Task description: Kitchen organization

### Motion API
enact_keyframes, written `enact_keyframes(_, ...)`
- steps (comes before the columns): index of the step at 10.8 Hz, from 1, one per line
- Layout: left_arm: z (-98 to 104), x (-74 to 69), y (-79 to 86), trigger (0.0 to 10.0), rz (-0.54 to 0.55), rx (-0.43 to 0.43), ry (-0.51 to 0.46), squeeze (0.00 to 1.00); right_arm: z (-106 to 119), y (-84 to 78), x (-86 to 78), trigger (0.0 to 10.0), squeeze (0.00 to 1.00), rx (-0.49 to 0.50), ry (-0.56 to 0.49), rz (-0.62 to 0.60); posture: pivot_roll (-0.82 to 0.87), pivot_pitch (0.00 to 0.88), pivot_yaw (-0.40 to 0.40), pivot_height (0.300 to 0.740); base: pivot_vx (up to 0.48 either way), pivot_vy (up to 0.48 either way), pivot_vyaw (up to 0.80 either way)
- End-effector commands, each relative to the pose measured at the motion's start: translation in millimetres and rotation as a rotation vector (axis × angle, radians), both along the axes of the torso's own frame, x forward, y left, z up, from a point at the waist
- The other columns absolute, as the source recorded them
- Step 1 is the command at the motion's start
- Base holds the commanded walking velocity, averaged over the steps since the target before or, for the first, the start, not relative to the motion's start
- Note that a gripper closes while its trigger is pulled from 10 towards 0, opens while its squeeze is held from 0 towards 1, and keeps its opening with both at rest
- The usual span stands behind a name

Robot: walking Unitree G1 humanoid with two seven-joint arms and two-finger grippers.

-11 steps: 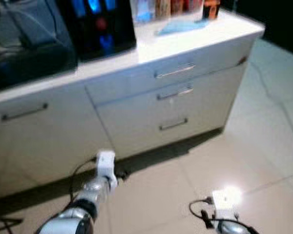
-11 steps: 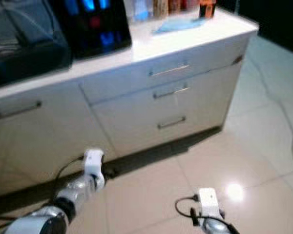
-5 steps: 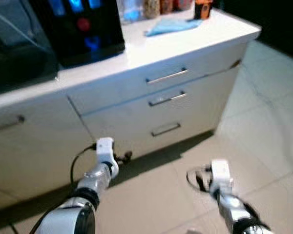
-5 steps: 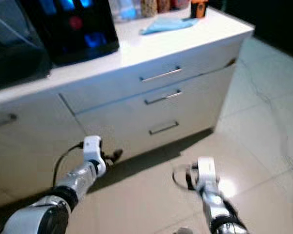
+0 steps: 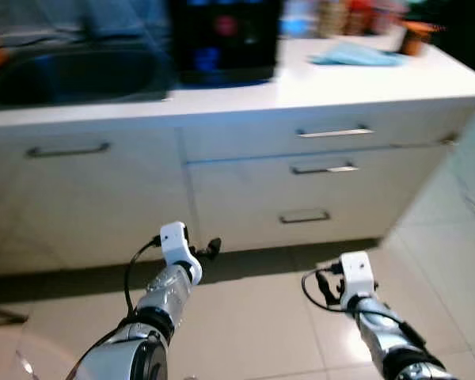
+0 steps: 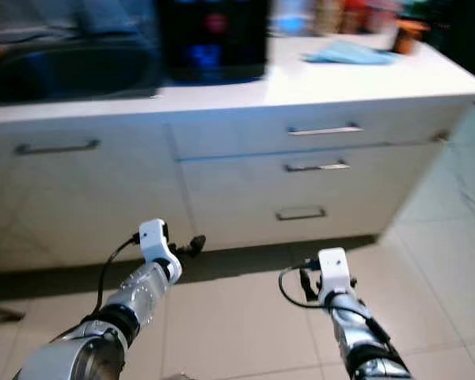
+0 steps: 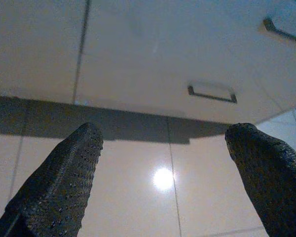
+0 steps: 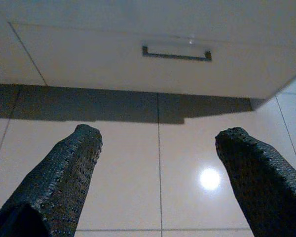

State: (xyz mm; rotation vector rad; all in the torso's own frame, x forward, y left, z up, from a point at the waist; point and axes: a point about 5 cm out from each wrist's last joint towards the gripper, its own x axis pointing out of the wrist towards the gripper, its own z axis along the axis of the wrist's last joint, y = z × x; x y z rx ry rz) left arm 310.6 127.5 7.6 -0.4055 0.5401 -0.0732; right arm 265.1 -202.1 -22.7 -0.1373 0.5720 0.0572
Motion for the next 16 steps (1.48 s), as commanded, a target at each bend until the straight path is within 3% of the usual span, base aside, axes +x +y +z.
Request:
enact_keyframes(1,9,7.8,2.6,10.0,0.022,-0.005,-0.037,0.00,6,-5.4,4.9,10.0,0.00,-0.017,-0.023,-0.018,-0.06,0.000,0.030,0.740,0.000,0.000,0.00)
enact_keyframes(2,11,9.8,4.8,10.0,0.017,0.000,-0.041,0.00,9,-6.1,9.0,10.0,0.00,-0.007,-0.036,-0.048,-0.07,0.000,0.044,0.740,0.000,0.000,0.00)
enact_keyframes(4,20,17.6,6.5,10.0,-0.013,0.031,-0.050,0.00,23,-1.1,21.5,10.0,0.00,0.111,-0.137,-0.175,-0.08,0.000,0.095,0.740,0.000,0.000,0.00)
enact_keyframes(6,32,26.9,-3.0,10.0,-0.041,0.015,-0.082,0.00,38,9.6,34.6,10.0,0.00,0.175,-0.231,-0.233,-0.08,0.000,0.115,0.740,0.000,0.000,0.00)
enact_keyframes(10,38,31.8,-2.0,10.0,-0.021,0.025,-0.101,0.00,53,18.8,46.1,10.0,0.00,0.202,-0.298,-0.231,-0.07,0.000,0.120,0.740,0.000,0.000,0.00)
enact_keyframes(13,29,24.2,2.9,10.0,-0.026,0.042,-0.076,0.00,49,18.9,41.0,10.0,0.00,0.177,-0.289,-0.215,-0.10,0.000,0.120,0.740,0.000,0.000,0.00)
enact_keyframes(16,9,4.8,26.1,10.0,0.012,0.040,-0.061,0.00,60,6.2,41.2,10.0,0.00,0.108,-0.333,-0.169,-0.11,0.000,0.087,0.740,0.000,0.000,0.00)
